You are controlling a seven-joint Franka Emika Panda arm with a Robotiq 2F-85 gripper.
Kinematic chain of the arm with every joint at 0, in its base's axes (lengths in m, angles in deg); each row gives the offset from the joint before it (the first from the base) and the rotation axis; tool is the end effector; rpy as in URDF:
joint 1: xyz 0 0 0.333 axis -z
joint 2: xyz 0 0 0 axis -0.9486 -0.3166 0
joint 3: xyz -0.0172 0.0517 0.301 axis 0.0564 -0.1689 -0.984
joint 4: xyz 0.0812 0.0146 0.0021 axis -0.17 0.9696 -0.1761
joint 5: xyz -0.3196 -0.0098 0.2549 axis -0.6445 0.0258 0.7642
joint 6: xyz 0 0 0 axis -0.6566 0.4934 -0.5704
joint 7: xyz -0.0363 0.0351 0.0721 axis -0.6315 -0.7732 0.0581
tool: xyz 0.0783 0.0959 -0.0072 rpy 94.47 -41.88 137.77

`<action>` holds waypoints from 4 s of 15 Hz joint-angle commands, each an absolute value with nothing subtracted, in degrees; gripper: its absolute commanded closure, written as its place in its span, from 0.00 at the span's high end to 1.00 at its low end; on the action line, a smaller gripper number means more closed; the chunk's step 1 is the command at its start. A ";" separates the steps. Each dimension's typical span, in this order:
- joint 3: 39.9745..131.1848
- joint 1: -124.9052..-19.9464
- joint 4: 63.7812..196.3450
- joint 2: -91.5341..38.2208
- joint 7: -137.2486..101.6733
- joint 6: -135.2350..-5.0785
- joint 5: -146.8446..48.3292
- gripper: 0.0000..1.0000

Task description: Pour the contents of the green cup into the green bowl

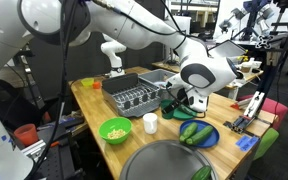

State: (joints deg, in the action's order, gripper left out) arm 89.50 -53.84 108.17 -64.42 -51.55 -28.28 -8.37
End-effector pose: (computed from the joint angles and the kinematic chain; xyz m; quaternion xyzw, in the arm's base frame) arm 0.6645 -0.2151 0.1495 -0.7387 0.5694 0.2862 0.2194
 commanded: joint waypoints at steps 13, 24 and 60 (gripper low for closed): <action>87.76 -52.40 100.18 -69.21 -49.59 -23.39 -11.29 0.52; 83.11 -51.88 87.09 -80.59 -47.99 -20.70 -11.80 0.52; 82.73 -50.62 78.41 -80.35 -39.55 -5.67 -16.20 1.00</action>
State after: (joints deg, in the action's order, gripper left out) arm 82.73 -50.62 78.42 -80.35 -39.55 -5.67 -16.20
